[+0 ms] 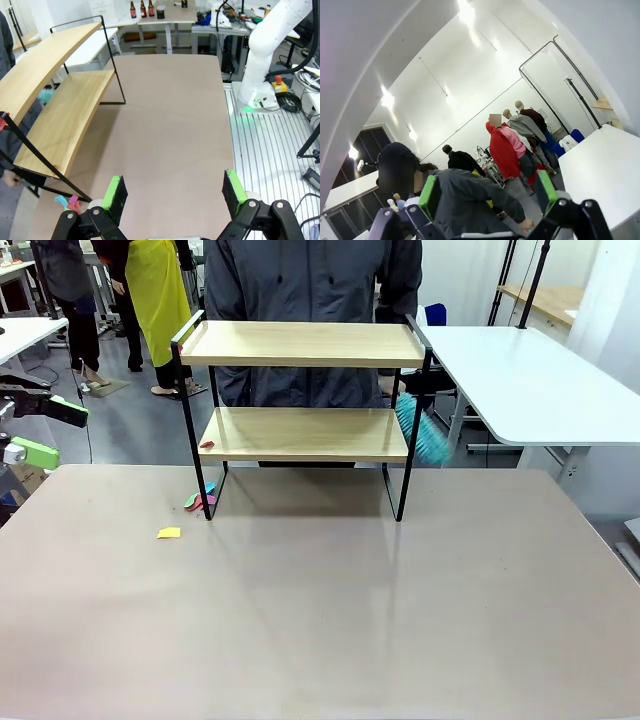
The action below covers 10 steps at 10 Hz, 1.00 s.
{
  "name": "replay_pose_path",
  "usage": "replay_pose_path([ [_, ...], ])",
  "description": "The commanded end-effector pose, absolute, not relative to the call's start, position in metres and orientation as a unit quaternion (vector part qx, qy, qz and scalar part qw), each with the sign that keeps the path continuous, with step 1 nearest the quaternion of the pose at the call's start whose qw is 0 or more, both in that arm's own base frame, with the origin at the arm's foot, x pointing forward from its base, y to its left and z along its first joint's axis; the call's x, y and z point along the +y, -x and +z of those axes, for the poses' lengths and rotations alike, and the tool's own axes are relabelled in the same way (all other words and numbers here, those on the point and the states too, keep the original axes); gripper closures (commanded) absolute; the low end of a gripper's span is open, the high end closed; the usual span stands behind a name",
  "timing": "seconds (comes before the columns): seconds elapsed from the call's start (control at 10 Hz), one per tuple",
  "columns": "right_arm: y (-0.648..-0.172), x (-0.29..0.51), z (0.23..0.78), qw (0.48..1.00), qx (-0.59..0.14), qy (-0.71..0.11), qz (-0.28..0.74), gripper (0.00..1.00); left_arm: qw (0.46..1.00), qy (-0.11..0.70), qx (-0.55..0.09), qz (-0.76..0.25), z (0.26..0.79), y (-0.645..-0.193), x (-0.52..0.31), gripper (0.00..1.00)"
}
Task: Clean the shelf.
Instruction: Hand the Duster back to the human.
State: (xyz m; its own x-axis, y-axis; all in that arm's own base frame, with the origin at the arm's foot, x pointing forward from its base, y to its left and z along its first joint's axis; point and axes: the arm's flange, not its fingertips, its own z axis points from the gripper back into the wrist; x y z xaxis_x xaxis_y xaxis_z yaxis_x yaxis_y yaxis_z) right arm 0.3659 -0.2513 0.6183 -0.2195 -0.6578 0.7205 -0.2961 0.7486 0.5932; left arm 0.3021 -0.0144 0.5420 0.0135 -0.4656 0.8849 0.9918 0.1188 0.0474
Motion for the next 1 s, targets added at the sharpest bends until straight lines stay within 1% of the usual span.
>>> replay_pose_path([
  [0.0, -0.3643, -0.2496, 0.6171, 0.542, -0.766, -0.305, -0.161, 0.0, 0.622, 0.332, -0.411, -0.579, 0.5424, -0.3035, -0.0166, 0.0],
  [0.9, -0.3643, -0.2496, 0.6171, 0.542, -0.766, -0.305, -0.161, 0.0, 0.622, 0.332, -0.411, -0.579, 0.5424, -0.3035, -0.0166, 0.0],
])
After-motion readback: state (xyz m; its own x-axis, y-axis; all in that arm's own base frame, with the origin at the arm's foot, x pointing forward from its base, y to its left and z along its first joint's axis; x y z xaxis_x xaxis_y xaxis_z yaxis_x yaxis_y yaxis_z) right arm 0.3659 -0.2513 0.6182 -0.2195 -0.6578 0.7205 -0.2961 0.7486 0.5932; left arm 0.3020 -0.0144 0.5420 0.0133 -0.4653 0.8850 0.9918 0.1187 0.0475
